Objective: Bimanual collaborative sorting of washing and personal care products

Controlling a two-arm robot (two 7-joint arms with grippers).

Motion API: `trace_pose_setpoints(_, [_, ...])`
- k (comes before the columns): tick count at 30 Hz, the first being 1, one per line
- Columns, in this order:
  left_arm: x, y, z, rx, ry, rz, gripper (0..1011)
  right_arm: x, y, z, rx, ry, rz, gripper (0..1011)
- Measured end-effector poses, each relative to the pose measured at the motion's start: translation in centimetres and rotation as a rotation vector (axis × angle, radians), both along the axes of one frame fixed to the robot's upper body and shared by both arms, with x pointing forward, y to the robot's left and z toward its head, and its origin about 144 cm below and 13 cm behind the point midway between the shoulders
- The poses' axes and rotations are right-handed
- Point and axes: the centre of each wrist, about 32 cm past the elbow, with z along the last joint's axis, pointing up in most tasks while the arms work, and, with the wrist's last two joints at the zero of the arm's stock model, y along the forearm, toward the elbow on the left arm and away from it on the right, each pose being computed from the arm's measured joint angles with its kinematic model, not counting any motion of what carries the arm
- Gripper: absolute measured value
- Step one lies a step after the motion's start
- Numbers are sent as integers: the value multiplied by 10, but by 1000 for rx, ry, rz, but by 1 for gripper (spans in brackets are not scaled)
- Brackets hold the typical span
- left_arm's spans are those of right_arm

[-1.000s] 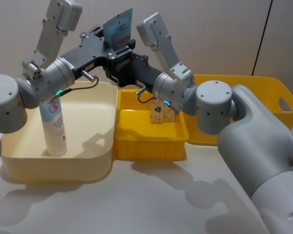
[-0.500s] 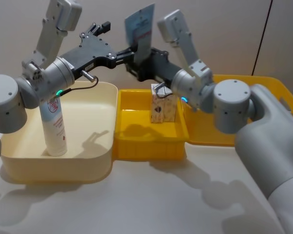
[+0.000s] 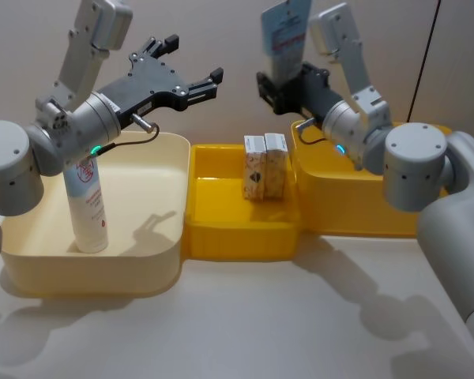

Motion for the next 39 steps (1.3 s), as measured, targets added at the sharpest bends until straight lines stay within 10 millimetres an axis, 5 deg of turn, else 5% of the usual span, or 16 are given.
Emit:
trace_pose_setpoints(25, [0,0,0,0,0,0,1000,16,-15,6,77,-12,-408,545])
trace_pose_setpoints(39, [0,0,0,0,0,0,1000,29,-19,4,105,6,-597,898])
